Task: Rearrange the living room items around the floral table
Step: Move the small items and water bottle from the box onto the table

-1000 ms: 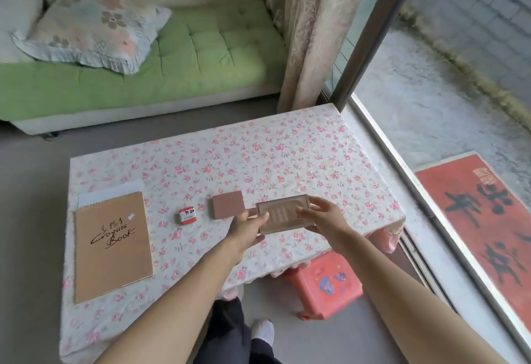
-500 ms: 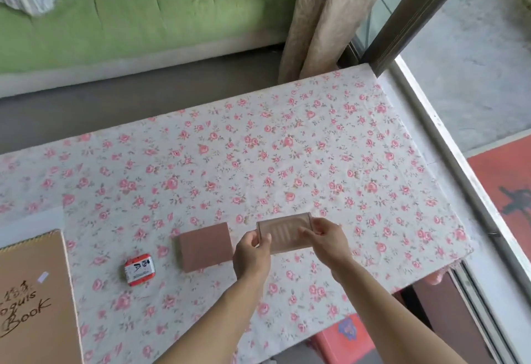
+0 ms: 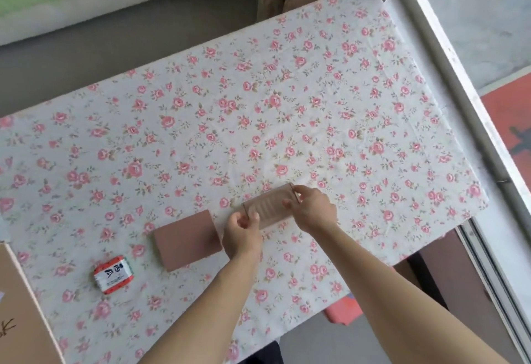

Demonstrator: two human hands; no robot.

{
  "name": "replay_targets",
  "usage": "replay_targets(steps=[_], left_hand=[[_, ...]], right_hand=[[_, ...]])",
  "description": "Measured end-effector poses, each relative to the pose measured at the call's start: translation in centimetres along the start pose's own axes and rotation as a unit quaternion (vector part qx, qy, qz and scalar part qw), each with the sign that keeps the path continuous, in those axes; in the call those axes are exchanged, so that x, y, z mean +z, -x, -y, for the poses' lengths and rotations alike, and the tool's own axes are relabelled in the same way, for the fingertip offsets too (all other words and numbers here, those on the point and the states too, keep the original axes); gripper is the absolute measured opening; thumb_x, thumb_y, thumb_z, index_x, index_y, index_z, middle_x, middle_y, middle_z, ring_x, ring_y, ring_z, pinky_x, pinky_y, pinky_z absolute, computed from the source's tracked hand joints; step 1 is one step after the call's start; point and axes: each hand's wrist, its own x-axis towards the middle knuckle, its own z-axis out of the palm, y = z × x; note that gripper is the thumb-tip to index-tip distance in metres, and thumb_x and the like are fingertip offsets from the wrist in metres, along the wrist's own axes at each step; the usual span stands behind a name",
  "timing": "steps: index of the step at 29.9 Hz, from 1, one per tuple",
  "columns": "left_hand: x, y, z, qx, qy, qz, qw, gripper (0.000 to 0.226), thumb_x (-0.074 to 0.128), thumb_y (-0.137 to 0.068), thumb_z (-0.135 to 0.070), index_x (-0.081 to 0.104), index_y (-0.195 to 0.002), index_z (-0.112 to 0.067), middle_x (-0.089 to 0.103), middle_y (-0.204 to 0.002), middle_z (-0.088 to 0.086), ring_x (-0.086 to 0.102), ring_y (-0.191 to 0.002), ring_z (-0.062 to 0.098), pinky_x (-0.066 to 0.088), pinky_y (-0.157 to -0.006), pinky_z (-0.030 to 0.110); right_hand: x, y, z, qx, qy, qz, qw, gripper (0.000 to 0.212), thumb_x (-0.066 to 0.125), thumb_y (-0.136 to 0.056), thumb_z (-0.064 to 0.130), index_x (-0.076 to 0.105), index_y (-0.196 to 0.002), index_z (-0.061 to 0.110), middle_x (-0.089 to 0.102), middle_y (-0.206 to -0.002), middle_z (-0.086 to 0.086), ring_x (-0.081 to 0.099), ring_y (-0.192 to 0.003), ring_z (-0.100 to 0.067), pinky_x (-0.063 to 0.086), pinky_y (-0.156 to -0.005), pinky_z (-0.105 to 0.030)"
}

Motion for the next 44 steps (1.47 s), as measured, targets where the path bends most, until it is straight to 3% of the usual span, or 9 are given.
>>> replay_targets(steps=[5, 9, 13, 19, 24, 34, 37, 41, 44], left_hand=[[-0.4, 0.4, -0.9, 0.003, -0.016, -0.011, 1.0, 0.047, 0.063, -0.087, -0.03, 0.045, -0.126, -0.012, 0.054, -0.126, 0.009, 0.055, -0.109, 0.029, 0.049, -0.093, 0.041], [-1.9, 2.8, -3.2, 0.141, -0.073, -0.054, 0.986, 0.057, 0.058, -0.089, -0.024, 0.033, -0.14, -0.019, 0.043, -0.142, 0.009, 0.042, -0.127, 0.029, 0.045, -0.097, 0.045], [-2.4, 7.6, -8.3, 0.202, -0.003, 0.027, 0.979, 0.038, 0.057, -0.091, -0.024, 0.051, -0.128, -0.019, 0.06, -0.124, -0.001, 0.056, -0.113, 0.019, 0.045, -0.086, 0.028], [0.2, 20.3, -12.7, 0.244, 0.052, 0.153, 0.956, 0.02, 0.055, -0.092, -0.034, 0.063, -0.097, -0.017, 0.069, -0.097, 0.002, 0.064, -0.098, 0.023, 0.052, -0.087, 0.036], [5.6, 35.3, -11.2, 0.266, 0.012, 0.357, 0.895, 0.03, 0.049, -0.095, -0.037, 0.062, -0.096, -0.01, 0.066, -0.096, 0.005, 0.063, -0.088, 0.02, 0.049, -0.073, 0.031], [9.9, 57.0, 2.6, 0.31, -0.119, 0.54, 0.773, 0.024, 0.05, -0.095, -0.032, 0.055, -0.084, -0.011, 0.058, -0.086, 0.007, 0.054, -0.071, 0.015, 0.04, -0.062, 0.027], [10.1, 64.3, 11.4, 0.308, -0.179, 0.582, 0.731, 0.028, 0.048, -0.096, -0.037, 0.054, -0.104, -0.011, 0.06, -0.097, 0.009, 0.057, -0.077, 0.017, 0.043, -0.067, 0.029], [9.3, 72.3, 23.8, 0.293, -0.254, 0.643, 0.661, 0.031, 0.048, -0.095, -0.04, 0.051, -0.11, -0.013, 0.06, -0.11, 0.011, 0.057, -0.097, 0.022, 0.042, -0.082, 0.034], [8.7, 76.2, 31.5, 0.287, -0.318, 0.674, 0.601, 0.031, 0.05, -0.092, -0.043, 0.053, -0.107, -0.016, 0.065, -0.092, 0.002, 0.061, -0.081, 0.014, 0.044, -0.068, 0.028]], right_hand=[[-0.8, 1.3, 0.8, -0.041, 0.036, -0.057, 0.997, 0.049, 0.053, -0.094, 0.025, 0.039, -0.141, 0.022, 0.043, -0.142, -0.007, 0.046, -0.123, -0.025, 0.038, -0.103, -0.04], [-3.4, 4.3, 0.2, -0.071, -0.05, -0.082, 0.993, 0.055, 0.055, -0.092, 0.036, 0.037, -0.142, 0.018, 0.044, -0.143, -0.006, 0.047, -0.125, -0.024, 0.043, -0.1, -0.038], [-9.2, 9.4, -1.8, -0.059, -0.226, -0.095, 0.968, 0.059, 0.057, -0.089, 0.048, 0.043, -0.139, 0.018, 0.051, -0.14, -0.001, 0.051, -0.122, -0.018, 0.046, -0.095, -0.033], [-19.8, 20.1, -9.6, -0.013, -0.395, -0.179, 0.901, 0.062, 0.053, -0.088, 0.055, 0.043, -0.137, 0.018, 0.054, -0.13, -0.001, 0.054, -0.112, -0.014, 0.041, -0.068, -0.01], [-24.8, 33.9, -20.7, 0.05, -0.536, -0.324, 0.778, 0.06, 0.055, -0.089, 0.052, 0.047, -0.134, 0.012, 0.058, -0.121, -0.001, 0.058, -0.112, -0.019, 0.046, -0.09, -0.031], [-19.2, 59.9, -37.2, 0.076, -0.67, -0.492, 0.551, 0.089, 0.058, -0.055, 0.081, 0.055, -0.115, 0.015, 0.063, -0.111, -0.005, 0.064, -0.098, -0.019, 0.049, -0.089, -0.04], [-13.6, 70.4, -42.8, 0.093, -0.678, -0.557, 0.471, 0.061, 0.058, -0.07, 0.067, 0.058, -0.109, 0.019, 0.064, -0.105, -0.007, 0.063, -0.088, -0.018, 0.047, -0.078, -0.035], [-5.0, 81.3, -49.2, 0.145, -0.673, -0.626, 0.366, 0.068, 0.054, -0.062, 0.074, 0.059, -0.106, 0.022, 0.066, -0.105, -0.007, 0.064, -0.091, -0.02, 0.048, -0.075, -0.034], [0.7, 86.6, -52.3, 0.186, -0.672, -0.646, 0.31, 0.055, 0.05, -0.088, 0.059, 0.057, -0.121, 0.016, 0.065, -0.102, -0.004, 0.064, -0.087, -0.018, 0.047, -0.071, -0.031]])
